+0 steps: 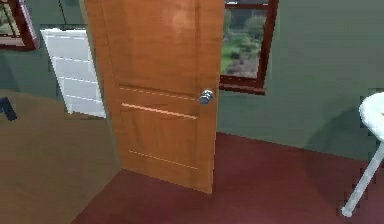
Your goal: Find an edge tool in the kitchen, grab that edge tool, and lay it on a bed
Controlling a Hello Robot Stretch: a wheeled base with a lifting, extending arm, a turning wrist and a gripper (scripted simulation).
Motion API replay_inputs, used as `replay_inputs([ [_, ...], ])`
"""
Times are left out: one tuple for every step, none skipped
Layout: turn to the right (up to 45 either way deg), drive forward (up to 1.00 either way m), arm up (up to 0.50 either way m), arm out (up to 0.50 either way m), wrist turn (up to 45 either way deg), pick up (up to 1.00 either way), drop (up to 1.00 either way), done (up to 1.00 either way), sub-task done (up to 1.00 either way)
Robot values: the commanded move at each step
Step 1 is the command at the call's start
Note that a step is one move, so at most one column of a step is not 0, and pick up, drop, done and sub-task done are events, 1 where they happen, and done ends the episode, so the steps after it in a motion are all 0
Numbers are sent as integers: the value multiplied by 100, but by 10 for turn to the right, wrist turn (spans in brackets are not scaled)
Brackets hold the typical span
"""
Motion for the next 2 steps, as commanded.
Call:
replay_inputs([
  [-450,0,0,0,0,0,0,0,0],
  [-210,0,0,0,0,0,0,0,0],
])
